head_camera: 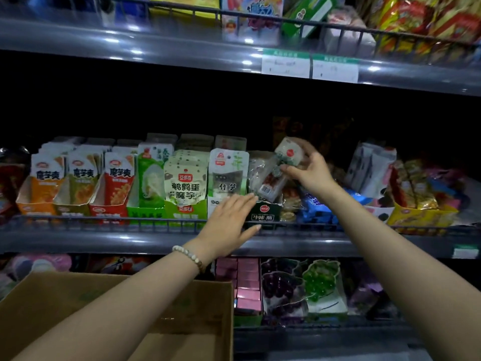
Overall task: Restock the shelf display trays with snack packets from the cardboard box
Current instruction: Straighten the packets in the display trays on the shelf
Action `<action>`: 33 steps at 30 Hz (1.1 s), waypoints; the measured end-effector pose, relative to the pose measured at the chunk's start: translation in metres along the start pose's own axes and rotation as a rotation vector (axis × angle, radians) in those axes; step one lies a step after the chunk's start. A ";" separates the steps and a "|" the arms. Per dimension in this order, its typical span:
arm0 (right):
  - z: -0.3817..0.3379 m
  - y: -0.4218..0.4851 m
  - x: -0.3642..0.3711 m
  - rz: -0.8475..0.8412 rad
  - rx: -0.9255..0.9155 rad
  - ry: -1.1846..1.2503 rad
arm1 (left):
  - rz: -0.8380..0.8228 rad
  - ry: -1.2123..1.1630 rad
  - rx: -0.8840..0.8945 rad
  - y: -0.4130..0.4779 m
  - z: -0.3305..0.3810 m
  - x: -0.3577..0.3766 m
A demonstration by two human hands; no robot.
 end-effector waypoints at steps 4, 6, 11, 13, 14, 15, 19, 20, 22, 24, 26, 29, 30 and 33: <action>0.005 0.016 0.016 -0.067 -0.040 -0.078 | -0.045 0.140 0.014 0.001 -0.001 0.010; 0.014 0.017 0.026 -0.121 -0.003 -0.109 | -0.049 0.177 0.034 0.001 -0.003 0.017; 0.035 0.003 0.056 -0.325 0.066 -0.261 | -0.024 0.213 0.081 0.000 -0.007 0.020; 0.037 -0.001 0.064 -0.362 0.043 -0.303 | -0.015 0.219 0.097 0.000 -0.006 0.018; 0.037 -0.002 0.064 -0.362 0.044 -0.303 | -0.015 0.229 0.103 0.000 -0.006 0.018; 0.037 -0.002 0.065 -0.357 0.047 -0.306 | -0.019 0.245 0.103 0.000 -0.007 0.019; 0.041 -0.003 0.066 -0.345 0.041 -0.421 | -0.032 0.281 0.102 -0.002 -0.010 0.019; 0.042 -0.004 0.066 -0.341 0.047 -0.453 | -0.033 0.263 0.110 -0.003 -0.010 0.019; 0.041 -0.006 0.066 -0.329 0.052 -0.475 | -0.014 0.240 0.120 -0.006 -0.010 0.017; 0.039 -0.012 0.068 -0.341 0.060 -0.438 | 0.008 0.216 0.118 -0.012 -0.011 0.010; 0.033 -0.015 0.064 -0.301 0.048 -0.425 | 0.027 0.191 0.109 -0.019 -0.017 0.000; 0.011 -0.022 0.057 -0.190 -0.001 -0.463 | 0.081 0.168 0.069 -0.033 -0.032 -0.025; 0.003 -0.024 0.057 -0.173 -0.014 -0.482 | 0.088 0.157 0.044 -0.038 -0.039 -0.034; -0.025 -0.031 0.068 -0.154 -0.076 -0.546 | 0.127 0.127 -0.029 -0.057 -0.064 -0.063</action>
Point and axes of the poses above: each hand's wrist, its own y-axis towards the middle knuckle, its own x-axis out of the palm, z = x × y, the point moved 9 cm from there along y, towards the middle knuckle, and after that the axes turned 3 degrees about x, right-handed, at the moved point
